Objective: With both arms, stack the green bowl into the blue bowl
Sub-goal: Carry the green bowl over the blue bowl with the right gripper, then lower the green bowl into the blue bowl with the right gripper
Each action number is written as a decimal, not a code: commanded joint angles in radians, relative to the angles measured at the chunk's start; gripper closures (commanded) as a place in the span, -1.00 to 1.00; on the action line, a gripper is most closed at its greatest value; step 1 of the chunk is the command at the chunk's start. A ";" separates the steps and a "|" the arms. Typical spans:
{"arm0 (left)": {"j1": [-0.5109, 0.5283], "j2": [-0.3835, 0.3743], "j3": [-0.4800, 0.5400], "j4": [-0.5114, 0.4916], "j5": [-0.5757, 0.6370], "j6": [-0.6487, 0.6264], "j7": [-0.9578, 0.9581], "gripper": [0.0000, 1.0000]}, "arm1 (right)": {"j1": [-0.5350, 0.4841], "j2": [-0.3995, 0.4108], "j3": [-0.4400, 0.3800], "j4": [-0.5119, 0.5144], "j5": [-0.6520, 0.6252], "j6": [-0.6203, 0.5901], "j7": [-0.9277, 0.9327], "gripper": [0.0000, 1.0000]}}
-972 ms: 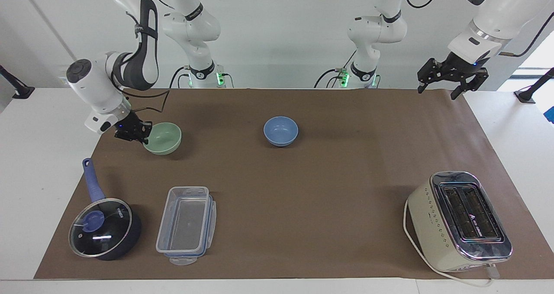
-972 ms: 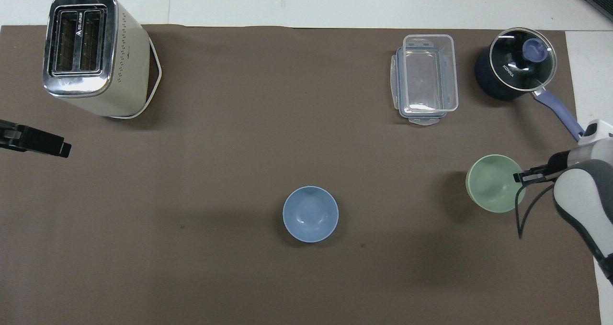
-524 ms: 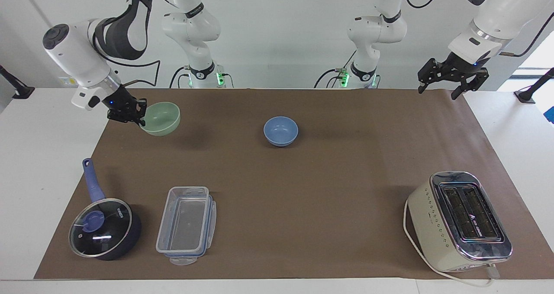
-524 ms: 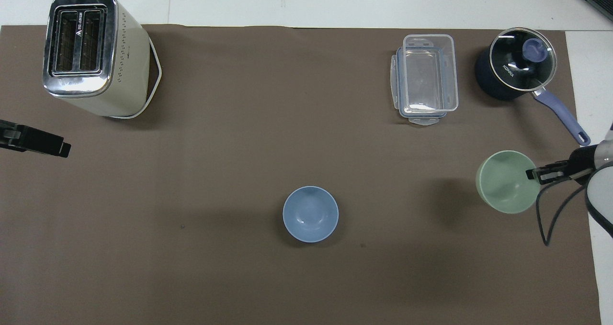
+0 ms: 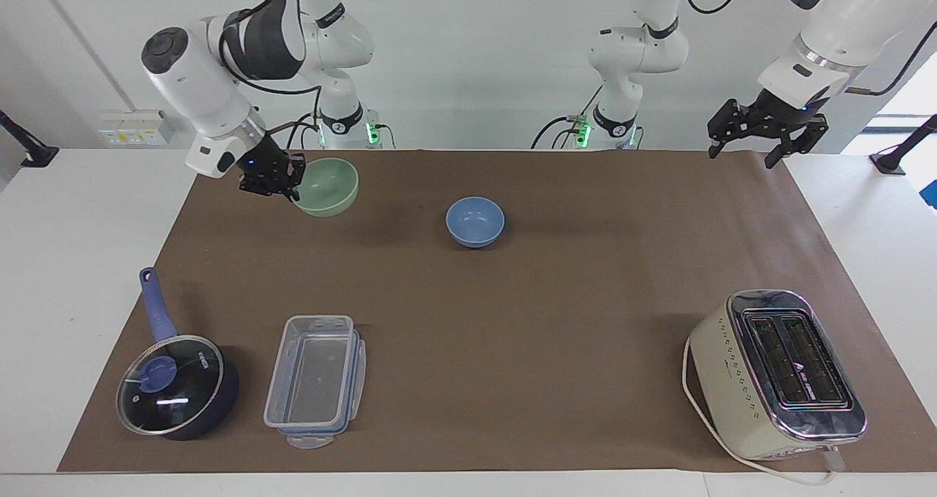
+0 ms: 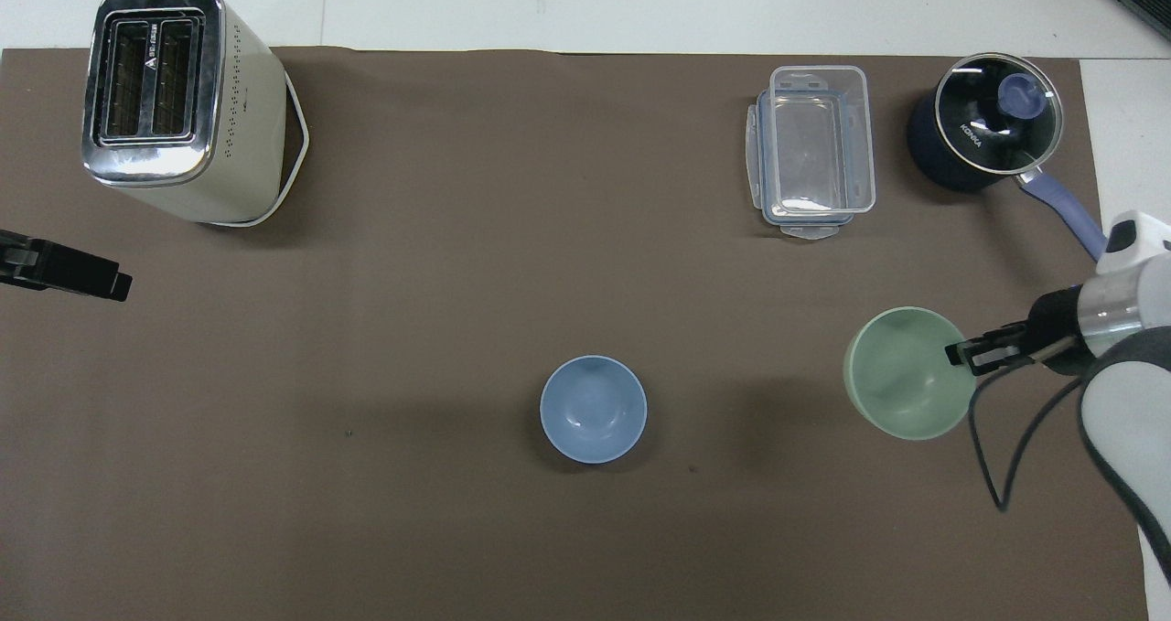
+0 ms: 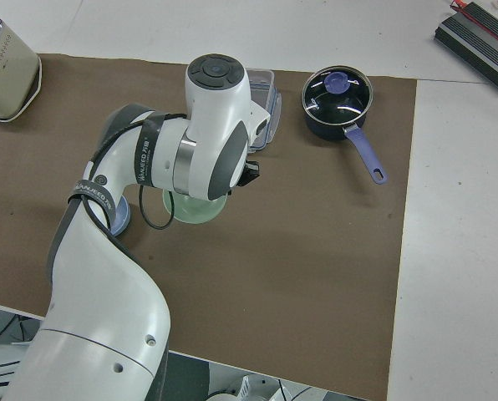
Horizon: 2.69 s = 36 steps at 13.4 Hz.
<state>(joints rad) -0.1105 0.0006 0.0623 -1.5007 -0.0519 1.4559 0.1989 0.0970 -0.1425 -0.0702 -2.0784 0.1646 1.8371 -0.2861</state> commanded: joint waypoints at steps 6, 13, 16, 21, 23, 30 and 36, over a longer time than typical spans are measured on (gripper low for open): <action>0.005 -0.027 -0.012 -0.030 0.020 0.008 0.007 -1.00 | 0.320 0.018 0.004 -0.051 0.018 0.128 0.427 1.00; 0.005 -0.027 -0.012 -0.030 0.018 0.006 0.007 -1.00 | 0.478 0.060 0.004 -0.126 0.019 0.293 0.573 1.00; 0.005 -0.027 -0.012 -0.029 0.018 0.009 0.005 -1.00 | 0.501 0.089 0.004 -0.135 0.019 0.347 0.599 1.00; 0.009 -0.027 -0.012 -0.029 0.018 0.004 0.005 -1.00 | 0.512 0.132 0.004 -0.137 0.058 0.396 0.598 1.00; 0.008 -0.027 -0.012 -0.029 0.018 0.004 0.004 -1.00 | 0.518 0.132 0.004 -0.144 0.058 0.395 0.584 1.00; 0.006 -0.027 -0.012 -0.029 0.018 0.006 0.005 -1.00 | 0.518 0.138 0.004 -0.157 0.058 0.406 0.581 1.00; 0.015 -0.027 -0.012 -0.029 0.018 0.006 0.005 -1.00 | 0.523 0.167 0.004 -0.149 0.058 0.446 0.582 1.00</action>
<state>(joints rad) -0.1104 0.0001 0.0581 -1.5007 -0.0519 1.4561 0.1988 0.6124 0.0076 -0.0620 -2.2264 0.1953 2.2522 0.3030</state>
